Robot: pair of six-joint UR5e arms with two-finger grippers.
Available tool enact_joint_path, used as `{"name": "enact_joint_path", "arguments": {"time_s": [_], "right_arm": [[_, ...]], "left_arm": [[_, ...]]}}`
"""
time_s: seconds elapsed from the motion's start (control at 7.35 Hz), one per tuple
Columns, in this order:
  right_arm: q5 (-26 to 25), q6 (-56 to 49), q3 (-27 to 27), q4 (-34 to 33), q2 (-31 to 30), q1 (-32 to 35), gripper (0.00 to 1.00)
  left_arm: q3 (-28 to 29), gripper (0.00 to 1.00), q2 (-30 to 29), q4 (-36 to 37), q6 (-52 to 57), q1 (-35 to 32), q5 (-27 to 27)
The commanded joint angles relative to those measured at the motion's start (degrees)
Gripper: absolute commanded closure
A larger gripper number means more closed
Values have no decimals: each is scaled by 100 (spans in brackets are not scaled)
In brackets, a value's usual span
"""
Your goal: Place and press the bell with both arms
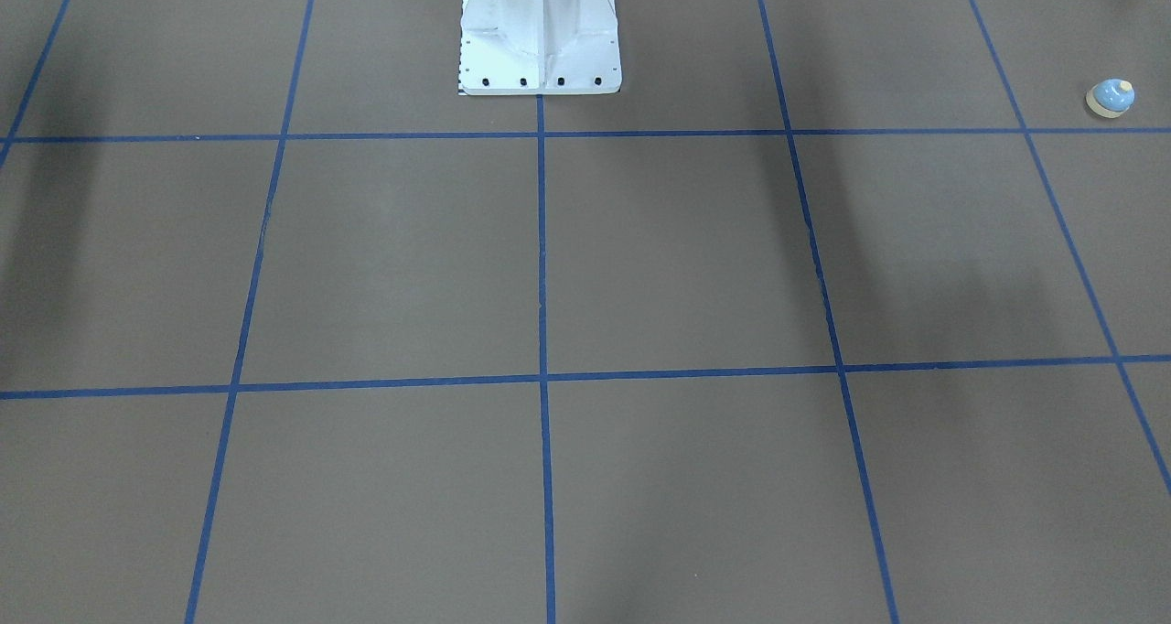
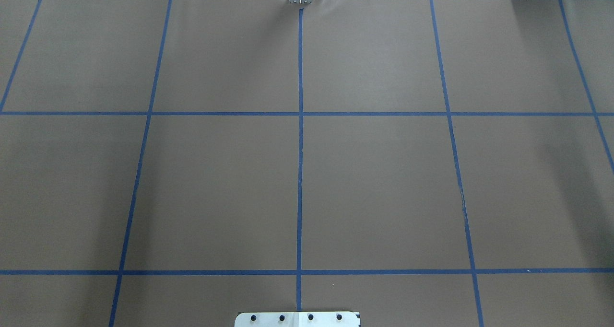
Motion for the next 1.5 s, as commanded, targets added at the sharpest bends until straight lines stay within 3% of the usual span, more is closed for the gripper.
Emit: {"name": "enact_joint_path", "arguments": {"time_s": [0.0, 0.27, 0.82, 1.36], "right_arm": [[9, 0, 6, -6, -14, 8, 0], [53, 9, 6, -6, -58, 0, 0], [132, 9, 6, -6, -75, 0, 0], [245, -9, -47, -6, -67, -9, 0]], "left_arm": [[5, 0, 63, -4, 34, 0, -55], [294, 0, 73, -75, 61, 0, -56], [312, 0, 284, -66, -44, -8, -195], [1198, 0, 520, -91, -404, 9, -258]]}}
